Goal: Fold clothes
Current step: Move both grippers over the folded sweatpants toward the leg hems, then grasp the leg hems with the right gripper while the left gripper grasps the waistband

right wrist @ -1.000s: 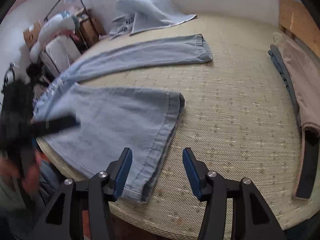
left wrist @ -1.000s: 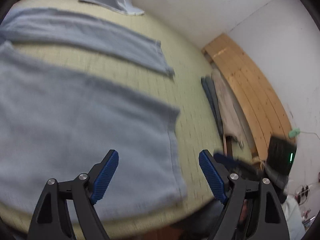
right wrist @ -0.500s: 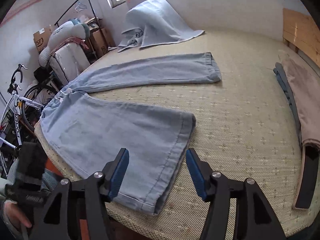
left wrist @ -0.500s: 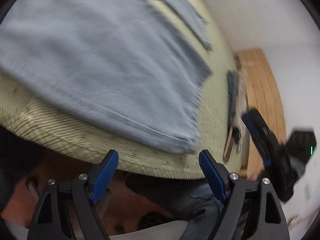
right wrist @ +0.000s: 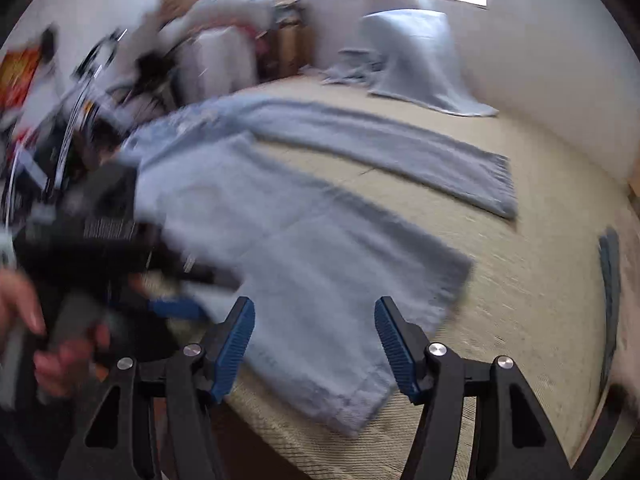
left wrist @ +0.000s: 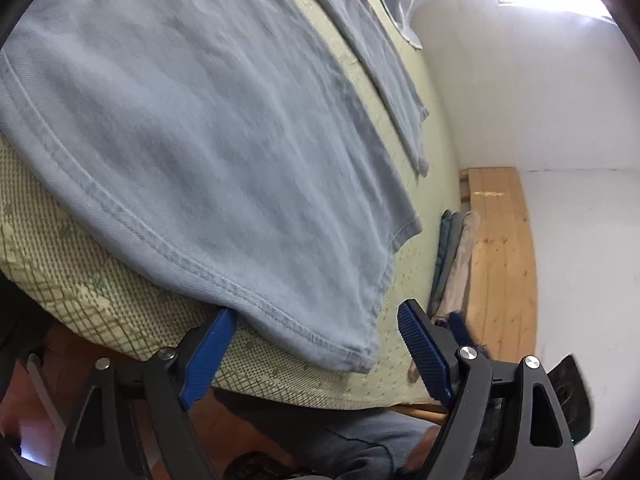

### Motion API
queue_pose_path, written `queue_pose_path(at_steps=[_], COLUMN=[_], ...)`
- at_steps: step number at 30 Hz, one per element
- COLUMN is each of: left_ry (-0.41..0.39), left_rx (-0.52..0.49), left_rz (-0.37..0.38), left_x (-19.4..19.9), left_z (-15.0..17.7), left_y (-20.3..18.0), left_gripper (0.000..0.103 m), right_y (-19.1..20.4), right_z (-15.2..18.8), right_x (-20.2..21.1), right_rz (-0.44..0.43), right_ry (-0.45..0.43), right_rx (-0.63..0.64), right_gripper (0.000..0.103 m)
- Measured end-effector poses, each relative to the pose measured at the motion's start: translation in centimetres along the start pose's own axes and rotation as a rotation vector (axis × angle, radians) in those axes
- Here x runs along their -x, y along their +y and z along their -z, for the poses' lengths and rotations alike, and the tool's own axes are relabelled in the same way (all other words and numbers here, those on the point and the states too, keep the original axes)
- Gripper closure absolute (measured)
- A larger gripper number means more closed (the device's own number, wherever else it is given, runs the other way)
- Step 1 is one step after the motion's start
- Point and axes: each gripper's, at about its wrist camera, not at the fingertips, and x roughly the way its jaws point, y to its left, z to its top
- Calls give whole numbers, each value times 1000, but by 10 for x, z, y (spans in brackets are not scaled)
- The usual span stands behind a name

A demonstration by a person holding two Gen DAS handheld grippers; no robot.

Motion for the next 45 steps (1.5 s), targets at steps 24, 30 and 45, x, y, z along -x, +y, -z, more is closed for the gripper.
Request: queue_pose_path(at_steps=[24,30,45], left_ry=[-74,-81,-204], left_rx=[115,110,236], left_rz=[167,199,148], left_x=[37,40,62], left_z=[-30,-29,-67], left_y=[27,24,46], left_gripper=[17,17,17], right_y=[81,67,65], right_z=[-2,-24,-44], right_x=[-105,-91,-62], right_rz=[-3,-18,-17], right_ry=[195,107,24], right_rx=[356,271,227], right_gripper=[97,98,100])
